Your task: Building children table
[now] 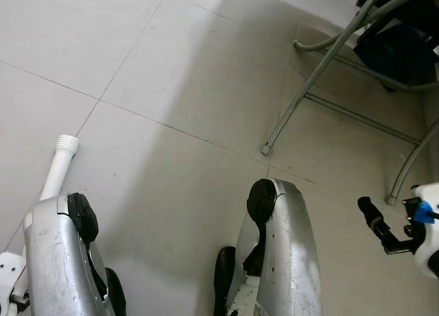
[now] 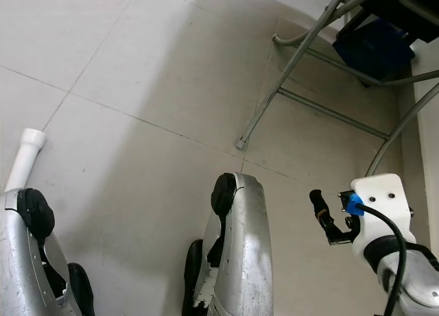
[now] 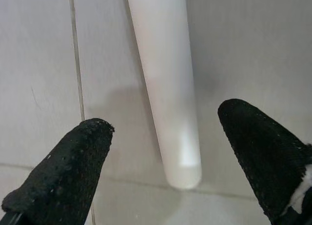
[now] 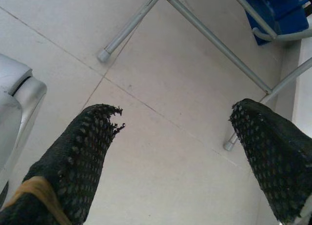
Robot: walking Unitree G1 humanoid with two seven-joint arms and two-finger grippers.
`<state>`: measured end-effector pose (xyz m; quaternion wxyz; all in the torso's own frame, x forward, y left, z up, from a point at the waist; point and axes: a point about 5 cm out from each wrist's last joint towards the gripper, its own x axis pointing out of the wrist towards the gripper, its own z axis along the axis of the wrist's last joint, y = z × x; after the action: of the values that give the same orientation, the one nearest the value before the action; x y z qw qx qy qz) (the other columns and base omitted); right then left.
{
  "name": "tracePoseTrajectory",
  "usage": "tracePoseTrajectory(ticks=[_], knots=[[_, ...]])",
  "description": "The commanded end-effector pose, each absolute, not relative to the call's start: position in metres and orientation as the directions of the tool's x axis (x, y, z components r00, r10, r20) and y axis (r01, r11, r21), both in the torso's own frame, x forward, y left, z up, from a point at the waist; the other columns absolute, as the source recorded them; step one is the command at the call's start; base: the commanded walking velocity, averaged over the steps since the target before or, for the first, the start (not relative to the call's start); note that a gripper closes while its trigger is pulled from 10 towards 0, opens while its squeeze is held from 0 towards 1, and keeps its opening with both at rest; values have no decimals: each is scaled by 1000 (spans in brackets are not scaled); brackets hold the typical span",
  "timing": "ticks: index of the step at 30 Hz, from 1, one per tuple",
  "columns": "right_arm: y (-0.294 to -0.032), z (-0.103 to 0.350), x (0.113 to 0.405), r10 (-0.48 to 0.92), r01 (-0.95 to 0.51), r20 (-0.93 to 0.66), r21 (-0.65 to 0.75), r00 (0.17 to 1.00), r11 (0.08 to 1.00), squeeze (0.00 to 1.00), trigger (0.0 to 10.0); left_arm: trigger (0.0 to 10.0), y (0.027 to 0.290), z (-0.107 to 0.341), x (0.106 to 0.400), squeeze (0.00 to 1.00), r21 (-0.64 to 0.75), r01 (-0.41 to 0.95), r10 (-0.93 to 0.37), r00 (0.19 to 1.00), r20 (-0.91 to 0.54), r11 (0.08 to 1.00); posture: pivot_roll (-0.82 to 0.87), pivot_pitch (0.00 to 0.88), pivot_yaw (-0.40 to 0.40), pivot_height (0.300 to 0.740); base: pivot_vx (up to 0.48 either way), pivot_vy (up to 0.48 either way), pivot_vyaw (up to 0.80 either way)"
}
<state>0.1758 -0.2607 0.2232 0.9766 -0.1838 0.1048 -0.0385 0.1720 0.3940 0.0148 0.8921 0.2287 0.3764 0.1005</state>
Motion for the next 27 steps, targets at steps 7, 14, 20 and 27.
tracePoseTrajectory(ticks=[7, 14, 20, 27], knots=[[-266, 224, 168, -147, 56, -210, -386, 967, 921, 0, 10000, 10000, 377, -7, 164, 0, 442, 24, 322, 650, -689, 897, -288, 462, -252, 300, 0, 0, 0], [-268, 226, 165, -148, 52, -216, -396, 965, 917, 0, 10000, 10000, 371, -11, 167, 0, 436, 37, 311, 648, -695, 899, -305, 471, -259, 300, 0, 0, 0], [-269, 229, 164, -143, 39, -227, -407, 963, 912, 0, 10000, 10000, 365, -10, 176, 0, 433, 60, 291, 658, -695, 899, -325, 496, -275, 300, 0, 0, 0], [-268, 227, 166, -133, 30, -234, -397, 963, 917, 0, 10000, 10000, 371, 1, 185, 0, 447, 60, 294, 675, -677, 892, -300, 505, -271, 300, 0, 0, 0]])
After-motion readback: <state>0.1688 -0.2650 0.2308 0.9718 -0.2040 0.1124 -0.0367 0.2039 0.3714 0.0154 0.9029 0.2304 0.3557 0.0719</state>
